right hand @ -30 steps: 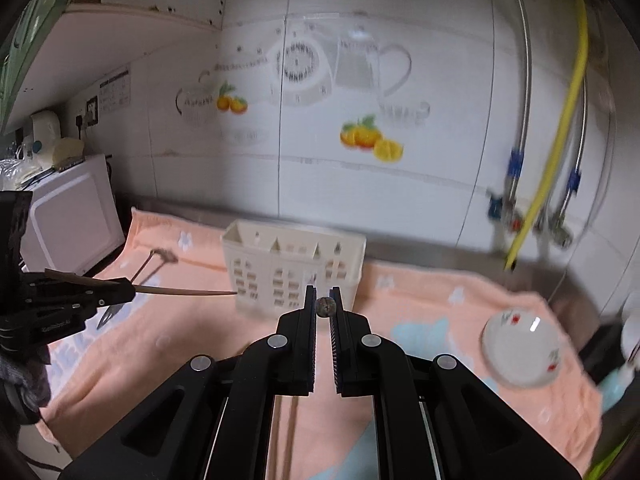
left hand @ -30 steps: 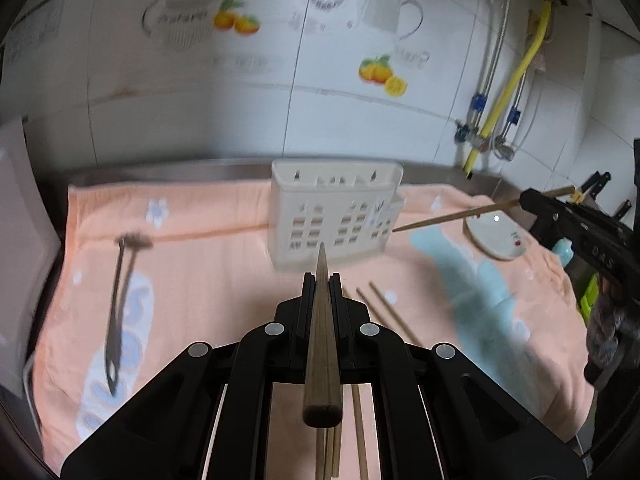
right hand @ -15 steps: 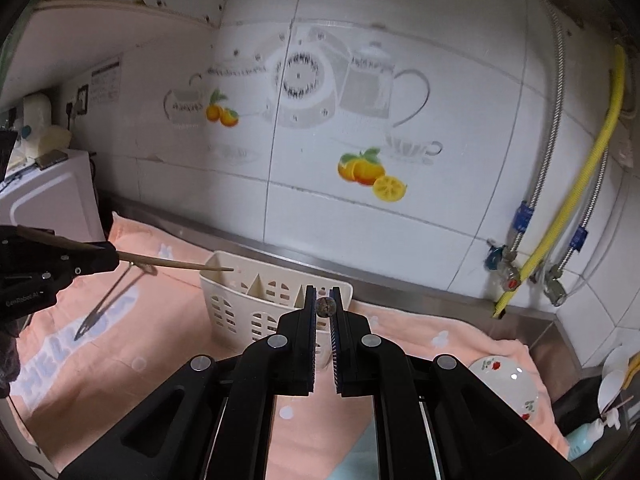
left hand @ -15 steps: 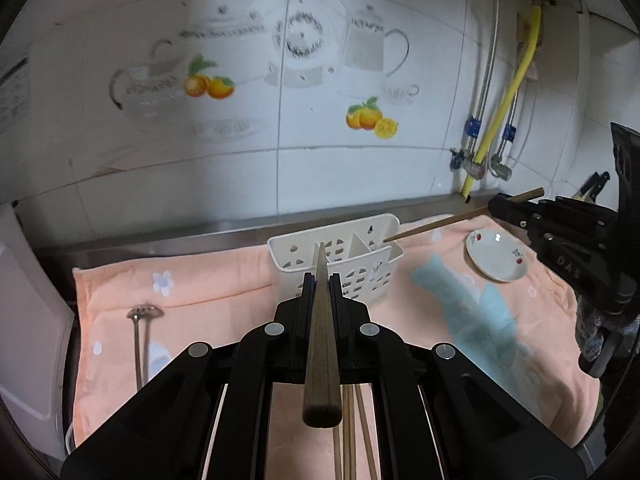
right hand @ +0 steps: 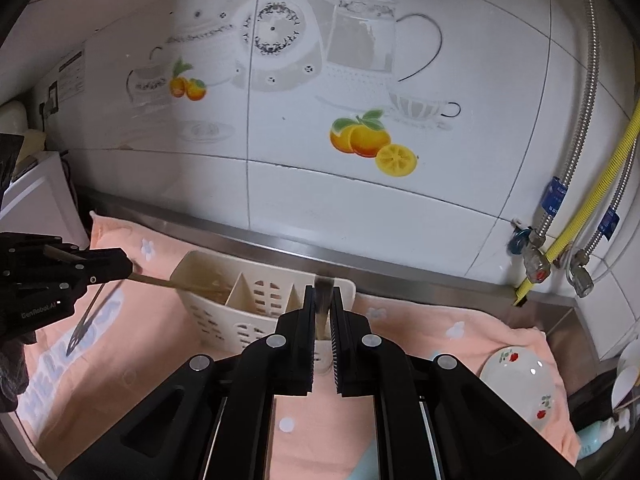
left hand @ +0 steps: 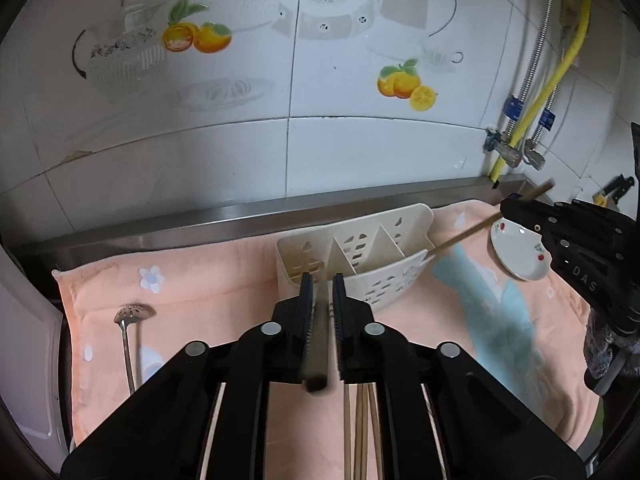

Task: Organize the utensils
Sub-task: 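Open the left tool to drop the chopstick into the holder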

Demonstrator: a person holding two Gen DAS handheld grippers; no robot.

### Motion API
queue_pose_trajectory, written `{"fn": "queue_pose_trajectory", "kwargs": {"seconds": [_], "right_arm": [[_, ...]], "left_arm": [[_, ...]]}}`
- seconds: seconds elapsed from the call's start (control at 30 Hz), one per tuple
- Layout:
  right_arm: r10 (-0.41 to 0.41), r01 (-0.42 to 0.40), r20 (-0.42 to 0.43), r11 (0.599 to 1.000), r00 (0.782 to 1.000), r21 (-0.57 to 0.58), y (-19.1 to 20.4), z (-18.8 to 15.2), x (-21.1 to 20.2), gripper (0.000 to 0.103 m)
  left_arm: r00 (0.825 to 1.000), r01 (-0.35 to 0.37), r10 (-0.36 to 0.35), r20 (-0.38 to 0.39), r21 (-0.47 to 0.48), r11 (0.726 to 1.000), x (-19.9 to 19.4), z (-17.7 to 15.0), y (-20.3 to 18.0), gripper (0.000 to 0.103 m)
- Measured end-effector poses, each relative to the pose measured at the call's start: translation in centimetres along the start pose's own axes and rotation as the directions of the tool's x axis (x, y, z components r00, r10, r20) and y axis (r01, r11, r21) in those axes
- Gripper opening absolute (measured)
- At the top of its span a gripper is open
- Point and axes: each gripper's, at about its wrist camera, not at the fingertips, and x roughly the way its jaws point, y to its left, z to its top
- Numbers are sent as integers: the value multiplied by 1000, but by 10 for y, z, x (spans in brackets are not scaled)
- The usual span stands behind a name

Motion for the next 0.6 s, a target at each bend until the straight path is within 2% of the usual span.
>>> {"fn": "queue_pose_trajectory", "kwargs": {"seconds": [0.07,0.2,0.43,0.6], "right_arm": [[-7,7,9,1000,1000,0,0,0,0,7],[-18,18,48,1000,999,2,-1,-1,-8,19],[-12,12,106,1000,994,6,2,-11,-36,27],[5,-7,141,1000,990,10,7,-32,-61,33]], "left_arm": [[1000,-11,11,4,-2,1000,2,3,1,24],[999,-21,21,28,-14,1000,-3,4,7,27],[994,-33,32,100,1,999,-25,-4,9,41],[989,-33,29,143,28,999,-44,-21,4,46]]}}
